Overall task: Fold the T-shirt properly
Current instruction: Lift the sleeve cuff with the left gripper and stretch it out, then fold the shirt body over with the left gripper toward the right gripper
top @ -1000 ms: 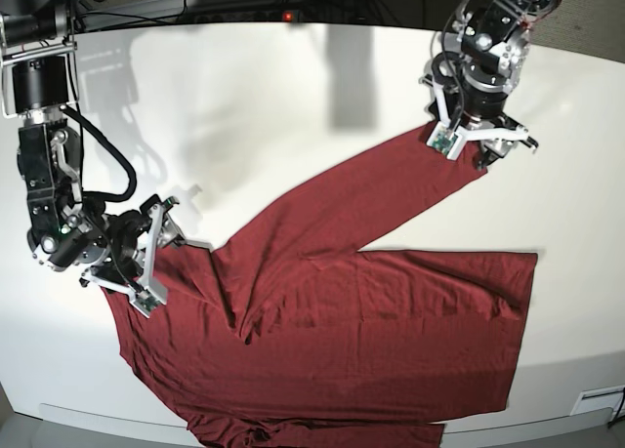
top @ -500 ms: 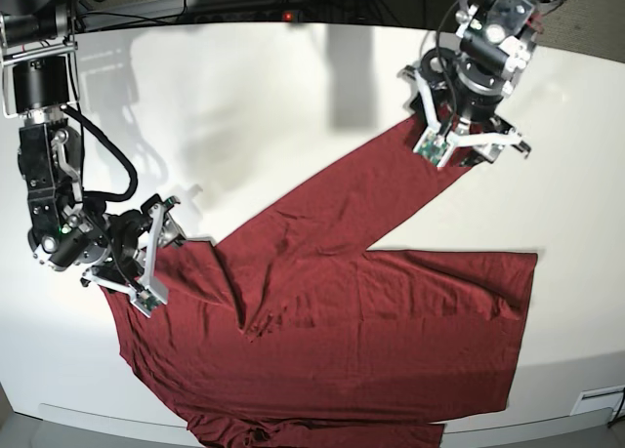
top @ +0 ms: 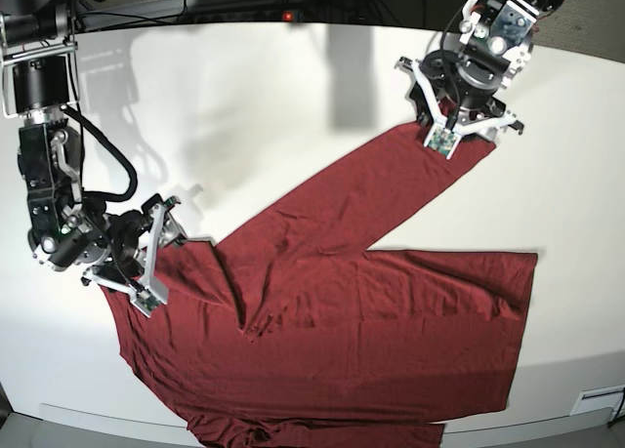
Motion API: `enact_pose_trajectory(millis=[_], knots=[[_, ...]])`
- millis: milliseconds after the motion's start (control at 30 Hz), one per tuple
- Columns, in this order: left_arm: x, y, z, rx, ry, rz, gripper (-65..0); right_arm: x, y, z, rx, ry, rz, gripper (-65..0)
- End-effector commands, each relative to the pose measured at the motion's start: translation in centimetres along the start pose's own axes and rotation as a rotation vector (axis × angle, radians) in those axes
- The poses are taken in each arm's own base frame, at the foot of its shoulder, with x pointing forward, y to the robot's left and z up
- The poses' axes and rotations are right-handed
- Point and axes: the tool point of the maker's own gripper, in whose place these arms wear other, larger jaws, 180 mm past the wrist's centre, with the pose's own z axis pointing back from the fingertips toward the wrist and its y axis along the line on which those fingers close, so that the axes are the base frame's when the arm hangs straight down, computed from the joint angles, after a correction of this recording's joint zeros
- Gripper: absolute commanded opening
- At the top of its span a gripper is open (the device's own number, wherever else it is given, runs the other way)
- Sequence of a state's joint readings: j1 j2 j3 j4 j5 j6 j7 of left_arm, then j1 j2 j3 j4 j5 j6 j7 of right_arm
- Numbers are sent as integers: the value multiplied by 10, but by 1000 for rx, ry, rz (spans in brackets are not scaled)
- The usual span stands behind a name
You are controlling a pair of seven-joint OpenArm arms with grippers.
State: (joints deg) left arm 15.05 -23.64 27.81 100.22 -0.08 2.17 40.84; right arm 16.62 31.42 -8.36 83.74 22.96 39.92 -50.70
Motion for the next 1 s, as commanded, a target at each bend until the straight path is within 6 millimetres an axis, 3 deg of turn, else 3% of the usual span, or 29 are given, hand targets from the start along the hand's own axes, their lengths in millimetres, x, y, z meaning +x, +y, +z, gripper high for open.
enact_pose_trajectory(millis=[0,67,133,167,400,600,733,867,967], knots=[[-19,-1,1,-14,94,-14,-344,16,-10,9,-16,-52,6,-248],[-26,-2,2,-18,133,-18,-453,17,-8,9,-8,-59,1,-248],[-31,-2,3,-15,165,-20,-636,19,-6,9,4,-68,-6,-248],[-32,-1,3,-13,172,-23,-650,19,-6,9,5,-70,-7,-248],[-17,6,9,25,128,-58,-650,29,1,5,21,-117,-16,-248],[4,5,17,22,62,-55,-650,38,18,-26,26,-146,-241,-248],[8,4,19,22,51,-55,-650,34,27,-47,-14,-107,-230,-249],[8,4,19,22,51,-56,-650,16,13,-57,-118,-28,-155,-249],[8,4,19,22,49,-55,-650,-1,-11,-49,-206,30,-91,-249]])
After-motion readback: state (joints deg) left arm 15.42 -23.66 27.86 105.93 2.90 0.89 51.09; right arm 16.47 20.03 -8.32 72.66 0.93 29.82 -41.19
